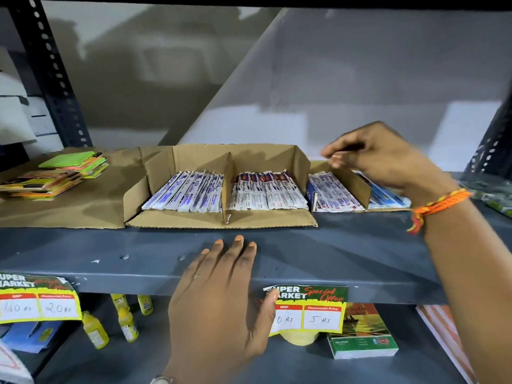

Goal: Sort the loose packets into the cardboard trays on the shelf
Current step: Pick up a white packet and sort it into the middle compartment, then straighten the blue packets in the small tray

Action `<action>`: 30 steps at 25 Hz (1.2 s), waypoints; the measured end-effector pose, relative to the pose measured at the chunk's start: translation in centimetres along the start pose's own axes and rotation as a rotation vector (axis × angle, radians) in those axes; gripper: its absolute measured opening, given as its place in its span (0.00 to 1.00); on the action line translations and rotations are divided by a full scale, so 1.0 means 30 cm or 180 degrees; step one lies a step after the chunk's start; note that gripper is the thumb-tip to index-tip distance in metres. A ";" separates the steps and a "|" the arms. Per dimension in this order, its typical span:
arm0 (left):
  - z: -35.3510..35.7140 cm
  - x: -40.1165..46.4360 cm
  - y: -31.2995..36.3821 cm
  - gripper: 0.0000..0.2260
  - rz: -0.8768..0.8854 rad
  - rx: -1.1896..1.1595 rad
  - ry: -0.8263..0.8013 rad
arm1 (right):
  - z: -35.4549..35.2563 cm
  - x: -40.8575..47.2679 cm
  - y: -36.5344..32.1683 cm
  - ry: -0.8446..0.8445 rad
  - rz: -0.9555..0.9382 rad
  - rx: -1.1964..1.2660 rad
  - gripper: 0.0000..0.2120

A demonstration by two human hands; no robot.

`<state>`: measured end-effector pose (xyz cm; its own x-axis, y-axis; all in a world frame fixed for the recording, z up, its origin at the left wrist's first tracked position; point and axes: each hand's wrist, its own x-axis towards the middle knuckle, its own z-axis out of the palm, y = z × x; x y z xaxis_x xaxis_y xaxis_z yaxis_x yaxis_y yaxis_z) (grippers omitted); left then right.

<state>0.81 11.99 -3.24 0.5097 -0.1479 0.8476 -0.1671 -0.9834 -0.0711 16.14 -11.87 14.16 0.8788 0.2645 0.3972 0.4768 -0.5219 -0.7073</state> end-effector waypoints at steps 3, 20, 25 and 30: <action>0.002 0.023 0.048 0.27 0.0366 -0.0019 -0.0110 | -0.133 -0.026 0.092 0.0343 0.0381 -0.0137 0.11; 0.064 0.045 0.173 0.26 0.0620 -0.0074 0.0133 | -0.121 -0.014 0.214 -0.0051 0.1144 -0.2123 0.14; 0.072 0.044 0.175 0.26 0.0626 -0.0074 0.0193 | -0.094 -0.025 0.244 0.0011 0.1299 -0.2099 0.19; 0.071 0.044 0.175 0.25 0.0605 -0.0100 0.0204 | -0.084 -0.023 0.248 0.0166 0.1361 -0.2204 0.22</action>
<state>2.39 6.39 -3.61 0.4117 -0.3226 0.8523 -0.2820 -0.9344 -0.2175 19.04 -17.98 10.11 0.9717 -0.1004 0.2136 -0.0353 -0.9567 -0.2889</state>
